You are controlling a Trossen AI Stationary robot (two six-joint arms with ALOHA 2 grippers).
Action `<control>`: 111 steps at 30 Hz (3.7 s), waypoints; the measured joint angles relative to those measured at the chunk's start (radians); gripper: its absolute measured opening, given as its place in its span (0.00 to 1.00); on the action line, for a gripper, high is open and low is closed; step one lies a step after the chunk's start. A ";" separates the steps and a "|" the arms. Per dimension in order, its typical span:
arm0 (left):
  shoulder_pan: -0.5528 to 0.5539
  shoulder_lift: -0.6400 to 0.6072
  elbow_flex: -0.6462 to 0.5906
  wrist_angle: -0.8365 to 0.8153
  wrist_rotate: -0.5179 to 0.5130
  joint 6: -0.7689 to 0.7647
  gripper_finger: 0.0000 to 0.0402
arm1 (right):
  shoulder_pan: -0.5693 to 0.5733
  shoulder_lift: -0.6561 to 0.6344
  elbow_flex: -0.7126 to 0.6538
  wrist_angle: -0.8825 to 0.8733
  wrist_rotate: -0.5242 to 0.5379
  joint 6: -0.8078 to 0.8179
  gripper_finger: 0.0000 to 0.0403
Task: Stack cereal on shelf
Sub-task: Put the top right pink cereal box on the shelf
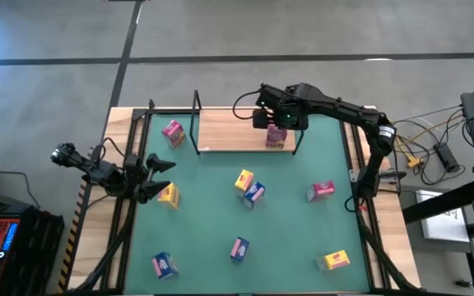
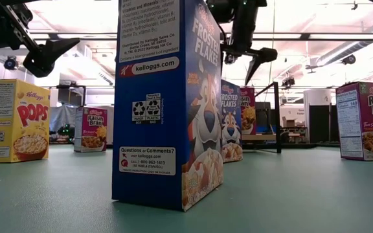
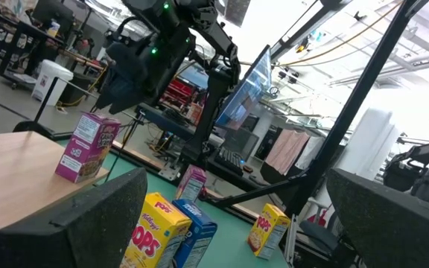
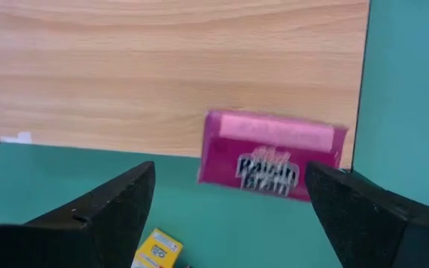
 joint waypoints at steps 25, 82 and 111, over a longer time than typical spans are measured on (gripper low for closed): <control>0.000 0.000 0.000 0.000 0.000 0.000 0.99 | 0.008 0.030 0.011 -0.105 0.052 0.222 0.83; 0.000 0.000 0.000 0.000 0.000 0.000 0.99 | 0.004 0.140 0.052 -0.075 0.076 0.144 0.85; 0.000 0.000 0.000 0.000 0.000 0.000 0.99 | -0.106 0.139 0.070 0.054 0.208 0.002 0.74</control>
